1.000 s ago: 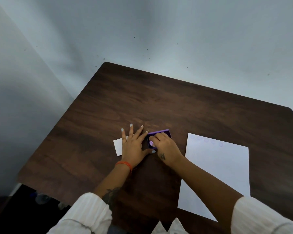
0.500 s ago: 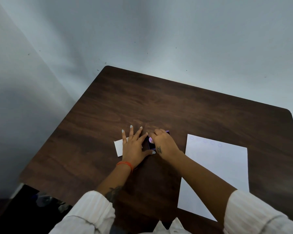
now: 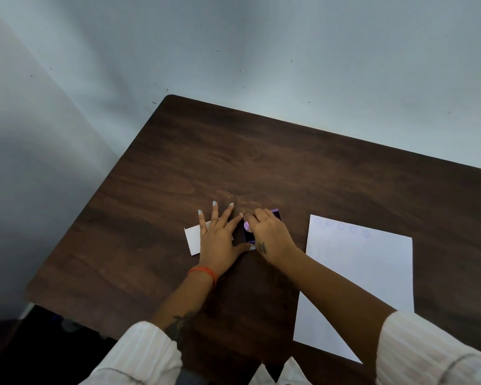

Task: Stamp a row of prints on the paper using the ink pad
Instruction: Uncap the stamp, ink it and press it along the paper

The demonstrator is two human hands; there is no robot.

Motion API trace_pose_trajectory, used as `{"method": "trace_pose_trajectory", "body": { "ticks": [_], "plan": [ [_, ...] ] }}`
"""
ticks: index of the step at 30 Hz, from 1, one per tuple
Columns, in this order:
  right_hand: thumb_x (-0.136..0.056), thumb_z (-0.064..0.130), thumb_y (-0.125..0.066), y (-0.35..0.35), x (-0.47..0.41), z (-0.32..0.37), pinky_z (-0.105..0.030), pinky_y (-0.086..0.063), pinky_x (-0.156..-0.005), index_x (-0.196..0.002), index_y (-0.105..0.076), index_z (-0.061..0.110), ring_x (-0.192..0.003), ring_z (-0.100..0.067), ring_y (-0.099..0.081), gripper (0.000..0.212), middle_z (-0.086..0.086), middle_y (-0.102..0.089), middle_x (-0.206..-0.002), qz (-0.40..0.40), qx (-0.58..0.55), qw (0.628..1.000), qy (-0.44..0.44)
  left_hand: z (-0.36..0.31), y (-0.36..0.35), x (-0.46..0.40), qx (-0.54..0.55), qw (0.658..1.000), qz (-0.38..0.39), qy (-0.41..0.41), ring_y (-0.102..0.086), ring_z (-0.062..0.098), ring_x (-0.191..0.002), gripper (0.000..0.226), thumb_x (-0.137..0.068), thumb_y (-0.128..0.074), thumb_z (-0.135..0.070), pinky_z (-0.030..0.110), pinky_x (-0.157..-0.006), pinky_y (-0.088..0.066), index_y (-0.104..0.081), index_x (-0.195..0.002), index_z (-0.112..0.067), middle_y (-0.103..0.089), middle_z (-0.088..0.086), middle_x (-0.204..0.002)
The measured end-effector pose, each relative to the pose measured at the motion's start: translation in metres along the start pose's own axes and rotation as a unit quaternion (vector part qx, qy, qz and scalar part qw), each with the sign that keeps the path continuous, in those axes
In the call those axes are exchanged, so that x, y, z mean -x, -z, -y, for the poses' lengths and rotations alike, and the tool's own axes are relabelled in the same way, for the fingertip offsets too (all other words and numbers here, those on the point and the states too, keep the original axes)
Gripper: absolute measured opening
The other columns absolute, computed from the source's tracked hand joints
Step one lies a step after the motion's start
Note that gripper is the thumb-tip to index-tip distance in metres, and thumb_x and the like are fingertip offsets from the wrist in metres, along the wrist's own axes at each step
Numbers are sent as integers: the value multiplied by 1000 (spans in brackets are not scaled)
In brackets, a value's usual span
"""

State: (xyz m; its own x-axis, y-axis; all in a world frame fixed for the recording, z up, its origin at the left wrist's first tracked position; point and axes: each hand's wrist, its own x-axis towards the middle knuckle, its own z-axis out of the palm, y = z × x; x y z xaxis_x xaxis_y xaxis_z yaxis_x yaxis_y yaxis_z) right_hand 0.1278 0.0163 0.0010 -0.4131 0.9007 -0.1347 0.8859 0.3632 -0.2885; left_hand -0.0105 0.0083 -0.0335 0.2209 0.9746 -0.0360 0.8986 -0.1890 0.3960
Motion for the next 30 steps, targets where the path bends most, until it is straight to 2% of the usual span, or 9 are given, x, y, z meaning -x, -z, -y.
{"method": "trace_pose_trajectory", "body": {
  "ticks": [4, 8, 11, 13, 15, 18, 22, 27, 30],
  "plan": [
    [-81, 12, -66, 5, 3, 3, -38, -40, -103, -128, -45, 4, -125, -30, -46, 52, -18, -51, -133, -7, -12, 1000, -15, -2, 2, 0, -2, 1000, -5, -4, 5, 28, -145, 72, -75, -65, -49, 49, -110, 20, -38, -136, -23, -23, 2, -155],
    [-89, 8, -50, 14, -4, 3, -38, -42, -96, -120, -52, 0, -116, -32, -50, 32, -20, -55, -123, 25, -55, 997, -40, -3, 5, 1, -8, 1000, 5, -3, 4, 29, -145, 73, -73, -65, -52, 52, -112, 17, -40, -135, -23, -23, 2, -155],
    [-87, 6, -50, 25, -4, 1, -39, -44, -87, -99, -62, -1, -101, -34, -56, 19, -22, -62, -106, 0, -204, 973, -112, -8, 9, -2, -5, 1000, 28, 7, 5, 30, -145, 76, -71, -67, -53, 55, -112, 15, -39, -135, -24, -20, 3, -156],
    [-85, 6, -55, 30, 6, -1, -34, -47, -78, -90, -66, 0, -88, -27, -59, 13, -16, -66, -95, -82, -336, 924, -163, -12, 11, -4, 0, 999, 43, 22, 6, 30, -145, 82, -70, -70, -50, 56, -113, 13, -33, -138, -22, -16, 3, -157],
    [-83, 13, -64, 35, 18, -9, -29, -52, -82, -101, -67, 8, -88, -16, -61, 19, -6, -67, -101, -128, -432, 864, -226, -15, 14, -3, 5, 998, 53, 33, 6, 29, -145, 91, -69, -71, -49, 55, -113, 12, -24, -142, -21, -13, 3, -157],
    [-83, 11, -66, 40, 35, -26, -34, -55, -89, -113, -62, 8, -96, -22, -64, 30, -15, -66, -114, -115, -600, 734, -297, -18, 19, -2, 25, 998, 53, 39, 6, 28, -145, 94, -70, -70, -50, 54, -113, 12, -19, -143, -22, -11, 4, -157],
    [-89, 3, -56, 48, 73, -49, -32, -50, -89, -115, -58, 2, -93, -21, -65, 26, -13, -63, -110, -137, -737, 583, -315, -35, 20, -3, 47, 998, 40, 16, 3, 28, -145, 90, -71, -70, -49, 54, -114, 12, -23, -142, -21, -15, 5, -157],
    [-90, 6, -54, 45, 123, -75, -31, -50, -91, -107, -63, 4, -94, -20, -65, 19, -9, -68, -99, -193, -795, 481, -314, -75, 11, -6, 70, 997, 19, -34, -1, 27, -145, 85, -71, -72, -45, 51, -115, 10, -29, -140, -22, -20, 4, -155],
    [-90, 6, -54, 41, 150, -91, -23, -59, -75, -111, -61, 1, -93, -20, -65, 23, -10, -68, -102, -229, -819, 425, -310, -100, 3, -6, 75, 994, 36, -71, 0, 25, -146, 82, -73, -70, -45, 49, -115, 11, -27, -141, -24, -18, 2, -156]
  ]
}}
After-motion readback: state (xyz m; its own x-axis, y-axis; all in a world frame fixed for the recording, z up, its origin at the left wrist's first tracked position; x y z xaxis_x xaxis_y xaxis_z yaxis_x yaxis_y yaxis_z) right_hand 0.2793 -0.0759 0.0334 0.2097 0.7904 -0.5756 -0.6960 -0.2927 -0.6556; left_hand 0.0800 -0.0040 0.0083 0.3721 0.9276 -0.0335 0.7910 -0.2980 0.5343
